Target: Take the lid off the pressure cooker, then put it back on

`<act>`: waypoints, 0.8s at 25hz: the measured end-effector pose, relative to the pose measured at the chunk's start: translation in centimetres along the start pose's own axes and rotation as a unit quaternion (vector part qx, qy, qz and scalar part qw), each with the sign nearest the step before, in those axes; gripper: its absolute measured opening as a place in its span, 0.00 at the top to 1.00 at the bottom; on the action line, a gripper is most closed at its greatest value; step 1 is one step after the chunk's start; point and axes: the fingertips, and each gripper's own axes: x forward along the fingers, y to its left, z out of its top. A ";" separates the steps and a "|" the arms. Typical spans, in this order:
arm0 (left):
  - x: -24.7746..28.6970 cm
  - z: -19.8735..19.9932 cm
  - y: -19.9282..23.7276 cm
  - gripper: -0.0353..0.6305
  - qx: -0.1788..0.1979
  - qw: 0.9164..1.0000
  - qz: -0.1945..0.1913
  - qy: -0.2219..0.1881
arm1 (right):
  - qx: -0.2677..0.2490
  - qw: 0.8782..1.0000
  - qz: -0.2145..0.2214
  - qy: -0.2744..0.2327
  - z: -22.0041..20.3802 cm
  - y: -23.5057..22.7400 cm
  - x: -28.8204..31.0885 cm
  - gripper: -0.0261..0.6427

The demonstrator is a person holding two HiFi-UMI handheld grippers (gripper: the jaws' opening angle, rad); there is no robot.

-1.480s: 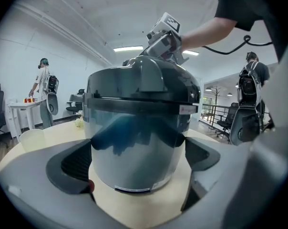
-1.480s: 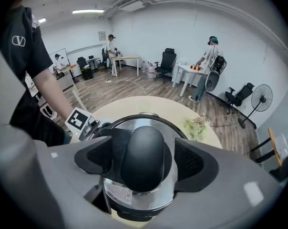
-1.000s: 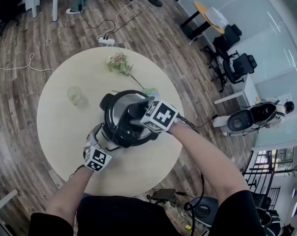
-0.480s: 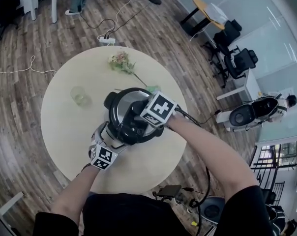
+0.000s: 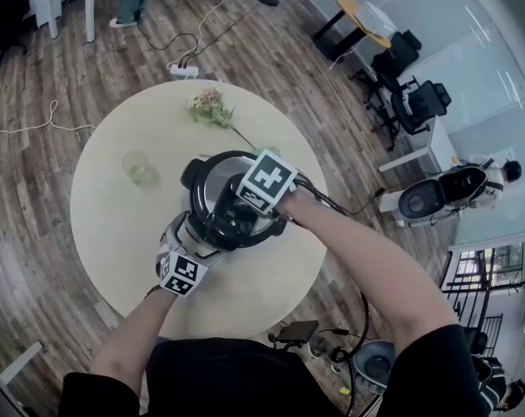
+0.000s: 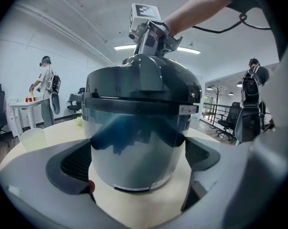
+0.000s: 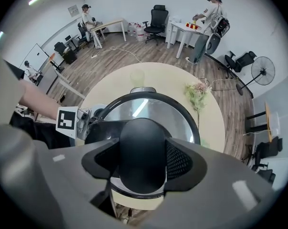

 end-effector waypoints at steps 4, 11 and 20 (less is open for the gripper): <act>0.0 0.2 -0.1 0.06 0.000 1.000 -0.001 0.000 | 0.042 0.999 -0.003 0.007 -0.1 -0.3 -0.1 0.53; -0.1 -0.1 -0.1 0.06 0.001 1.000 0.002 -0.001 | 0.150 0.989 -0.007 0.020 -0.2 -0.7 0.3 0.53; -0.1 0.2 -0.5 0.06 0.000 1.000 0.002 0.000 | 0.297 0.954 -0.014 0.034 -0.8 -1.2 0.4 0.53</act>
